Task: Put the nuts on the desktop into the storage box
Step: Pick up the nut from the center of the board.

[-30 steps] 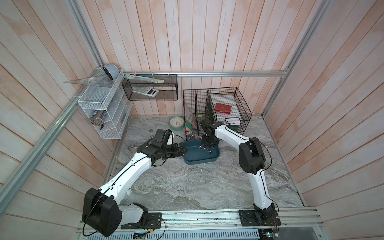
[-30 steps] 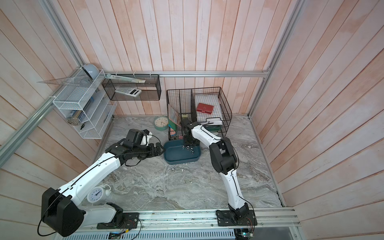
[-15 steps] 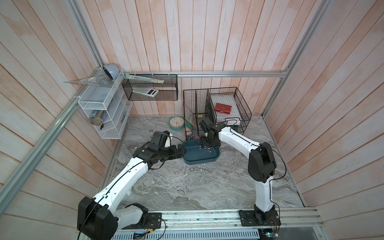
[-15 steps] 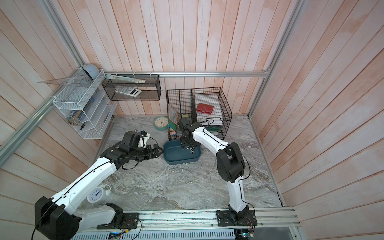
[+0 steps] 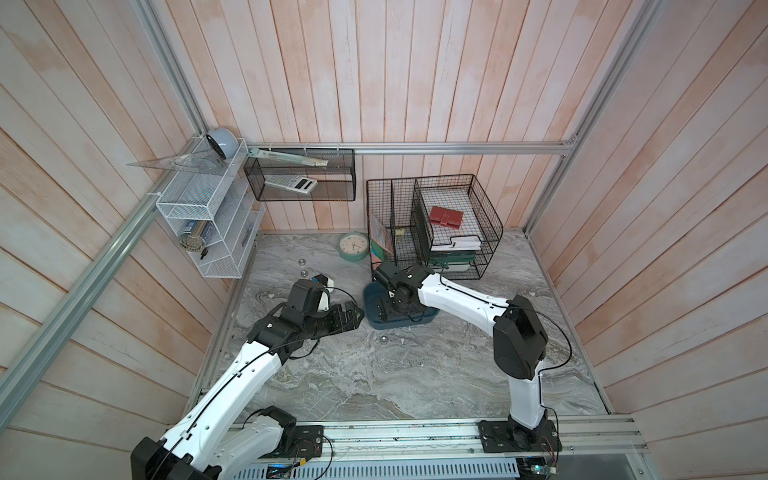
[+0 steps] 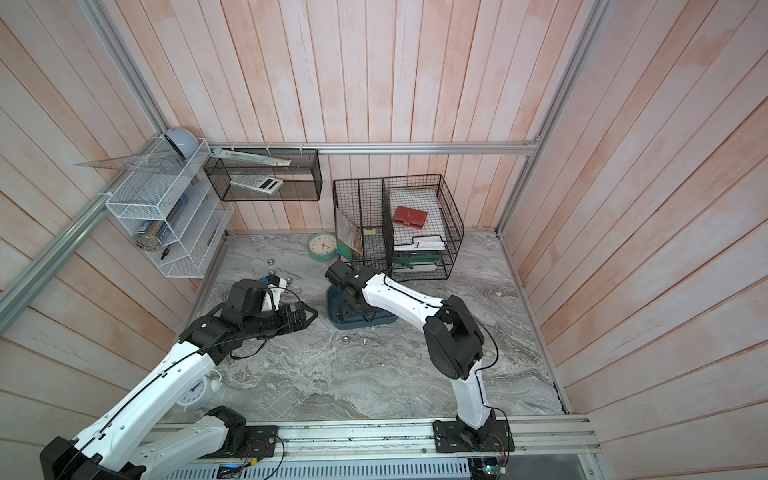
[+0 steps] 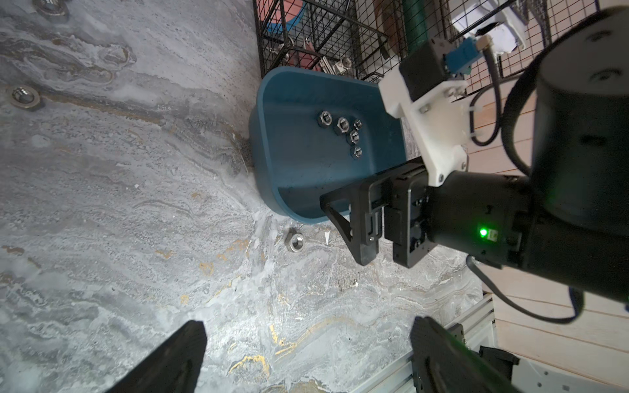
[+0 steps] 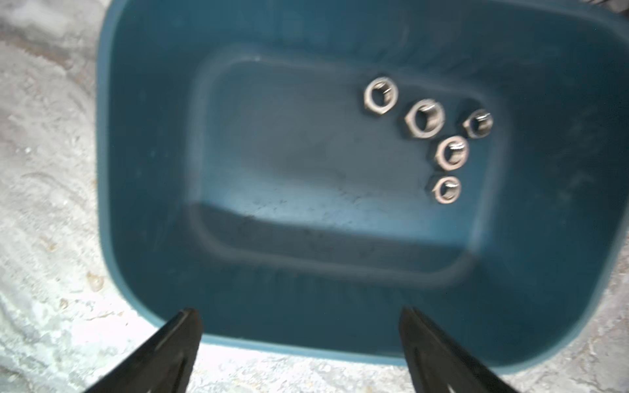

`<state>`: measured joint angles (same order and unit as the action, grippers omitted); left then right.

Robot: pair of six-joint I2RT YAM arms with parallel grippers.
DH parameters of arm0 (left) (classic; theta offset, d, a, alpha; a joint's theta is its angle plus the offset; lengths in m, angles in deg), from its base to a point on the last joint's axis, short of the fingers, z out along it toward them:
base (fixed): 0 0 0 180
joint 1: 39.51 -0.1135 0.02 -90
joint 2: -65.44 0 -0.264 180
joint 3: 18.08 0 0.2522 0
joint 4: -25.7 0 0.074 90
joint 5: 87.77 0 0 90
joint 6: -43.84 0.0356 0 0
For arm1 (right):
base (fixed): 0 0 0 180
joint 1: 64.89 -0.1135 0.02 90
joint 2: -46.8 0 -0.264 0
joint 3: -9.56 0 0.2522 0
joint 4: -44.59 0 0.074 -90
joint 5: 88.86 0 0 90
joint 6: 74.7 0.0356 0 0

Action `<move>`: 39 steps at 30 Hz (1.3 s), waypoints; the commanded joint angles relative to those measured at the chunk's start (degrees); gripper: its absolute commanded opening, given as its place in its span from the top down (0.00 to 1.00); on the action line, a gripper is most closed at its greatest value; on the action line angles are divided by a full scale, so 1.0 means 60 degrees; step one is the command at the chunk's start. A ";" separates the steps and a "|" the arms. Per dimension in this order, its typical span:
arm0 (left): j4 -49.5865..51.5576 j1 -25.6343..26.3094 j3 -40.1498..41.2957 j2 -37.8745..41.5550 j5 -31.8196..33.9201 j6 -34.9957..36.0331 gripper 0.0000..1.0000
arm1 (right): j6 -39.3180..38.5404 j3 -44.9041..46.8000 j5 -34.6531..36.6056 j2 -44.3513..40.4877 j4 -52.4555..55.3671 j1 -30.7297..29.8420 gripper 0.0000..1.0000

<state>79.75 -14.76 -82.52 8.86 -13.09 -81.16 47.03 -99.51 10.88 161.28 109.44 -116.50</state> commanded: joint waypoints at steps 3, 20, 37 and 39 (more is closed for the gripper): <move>0.0536 -0.0039 0.0232 0.0562 0.0317 -0.0077 0.00 | 0.0463 0.0159 0.0251 -0.0251 0.0068 -0.0564 0.02; 0.1420 -0.0042 0.0726 0.2039 0.0703 -0.0521 0.00 | 0.0575 0.0859 -0.0285 0.0475 -0.0797 -0.1421 0.41; 0.1561 -0.0040 0.0638 0.2057 0.0821 -0.0553 0.00 | 0.0470 0.1068 -0.0740 0.1186 -0.1186 -0.0992 0.43; 0.1546 -0.0052 0.0638 0.2060 0.0823 -0.0553 0.00 | 0.0427 0.1068 -0.0785 0.1249 -0.1229 -0.0992 0.45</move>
<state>88.58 -14.76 -78.69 21.08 -9.26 -84.16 50.13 -93.70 7.10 167.11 102.78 -122.54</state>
